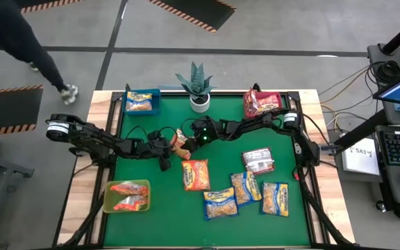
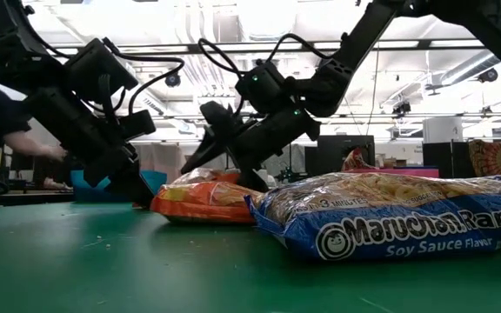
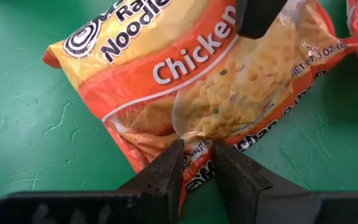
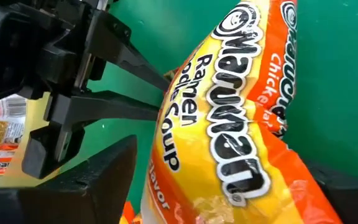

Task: Sort Maruchan noodles
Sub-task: Put the orange noodle pack into the yellow bin

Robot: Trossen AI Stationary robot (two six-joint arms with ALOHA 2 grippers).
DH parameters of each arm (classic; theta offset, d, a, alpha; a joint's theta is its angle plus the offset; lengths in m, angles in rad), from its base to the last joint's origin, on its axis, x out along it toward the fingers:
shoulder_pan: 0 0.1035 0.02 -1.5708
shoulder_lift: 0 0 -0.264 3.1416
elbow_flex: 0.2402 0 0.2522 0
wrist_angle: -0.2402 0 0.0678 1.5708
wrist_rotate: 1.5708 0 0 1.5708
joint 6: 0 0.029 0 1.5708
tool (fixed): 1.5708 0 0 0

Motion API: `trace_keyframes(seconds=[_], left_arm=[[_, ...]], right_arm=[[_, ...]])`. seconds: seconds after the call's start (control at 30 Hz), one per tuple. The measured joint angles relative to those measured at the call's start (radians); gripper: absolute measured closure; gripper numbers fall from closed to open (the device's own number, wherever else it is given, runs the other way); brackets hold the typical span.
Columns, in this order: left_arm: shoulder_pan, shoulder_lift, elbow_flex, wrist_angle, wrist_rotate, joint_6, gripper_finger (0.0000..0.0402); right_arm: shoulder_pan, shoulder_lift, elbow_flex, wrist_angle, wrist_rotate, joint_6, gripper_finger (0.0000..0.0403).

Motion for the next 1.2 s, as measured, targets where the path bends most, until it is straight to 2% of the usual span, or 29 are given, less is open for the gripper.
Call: trace_keyframes(seconds=[0.53, 0.7, 0.83, 1.07, 1.2], left_arm=[[-0.001, -0.007, 0.007, 0.002, 0.003, 0.000, 0.0326], [-0.001, -0.049, 0.007, -0.021, 0.059, -0.003, 0.0326], [-0.001, -0.131, 0.007, -0.074, 0.081, -0.003, 0.0326], [-0.001, -0.349, 0.008, -0.171, 0.101, 0.004, 0.0326], [-0.002, -0.465, 0.008, -0.159, 0.134, 0.024, 0.0326]], right_arm=[[0.001, -0.007, -0.002, 0.001, -0.002, -0.035, 0.0235], [0.001, -0.019, -0.004, -0.005, -0.003, -0.066, 0.0267], [0.003, -0.051, -0.011, -0.005, -0.002, -0.134, 0.0285], [0.015, -0.151, -0.055, -0.025, 0.002, -0.285, 0.0304], [0.037, -0.230, -0.105, -0.035, 0.053, -0.394, 0.0315]])
